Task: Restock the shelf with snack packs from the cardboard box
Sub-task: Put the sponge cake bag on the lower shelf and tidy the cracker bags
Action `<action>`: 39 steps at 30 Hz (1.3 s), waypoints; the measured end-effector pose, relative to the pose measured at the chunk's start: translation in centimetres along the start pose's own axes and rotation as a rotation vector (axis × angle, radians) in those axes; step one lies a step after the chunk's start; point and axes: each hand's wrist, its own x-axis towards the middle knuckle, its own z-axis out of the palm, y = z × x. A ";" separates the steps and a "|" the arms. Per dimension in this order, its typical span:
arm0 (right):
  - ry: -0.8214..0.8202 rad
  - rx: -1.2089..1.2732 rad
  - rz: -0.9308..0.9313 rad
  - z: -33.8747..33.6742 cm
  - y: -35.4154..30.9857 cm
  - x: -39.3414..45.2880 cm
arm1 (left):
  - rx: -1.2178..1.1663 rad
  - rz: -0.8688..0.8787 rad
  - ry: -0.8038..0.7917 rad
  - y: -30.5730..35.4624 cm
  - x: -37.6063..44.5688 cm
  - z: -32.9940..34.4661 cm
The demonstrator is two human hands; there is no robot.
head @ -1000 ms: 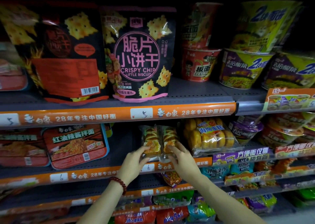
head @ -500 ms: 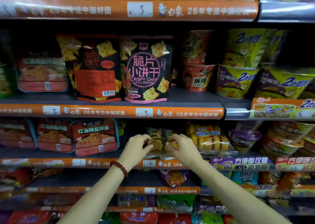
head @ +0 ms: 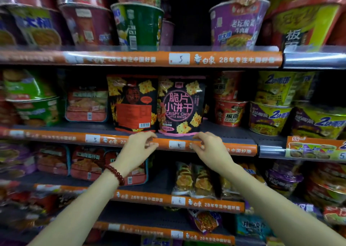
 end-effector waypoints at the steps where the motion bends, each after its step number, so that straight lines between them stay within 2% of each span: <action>1: 0.031 -0.003 -0.006 -0.1 -0.5 0.8 | 0.009 -0.004 0.019 -0.7 0.5 -0.9; 8: 0.362 0.009 0.057 0.3 -3.2 6.5 | 0.014 0.012 0.155 -6.7 4.0 -6.1; 12: 0.472 0.038 0.227 2.0 -4.0 8.4 | 0.013 0.005 0.214 -10.5 5.9 -7.5; 15: 0.439 0.147 0.354 3.9 -4.0 8.7 | -0.004 -0.054 0.260 -12.7 7.1 -7.9; 19: 0.431 0.276 0.408 5.2 -4.4 8.6 | -0.147 -0.119 0.249 -14.2 7.7 -7.0; 28: 0.367 0.296 0.350 5.5 -3.4 7.3 | -0.283 -0.274 0.131 -13.8 7.8 -4.5; 33: 0.372 0.294 0.342 5.7 -3.1 7.4 | -0.357 -0.337 0.142 -12.7 7.9 -4.4; 39: 0.374 0.269 0.340 6.0 -2.7 7.6 | -0.383 -0.279 0.226 -12.6 6.6 -5.0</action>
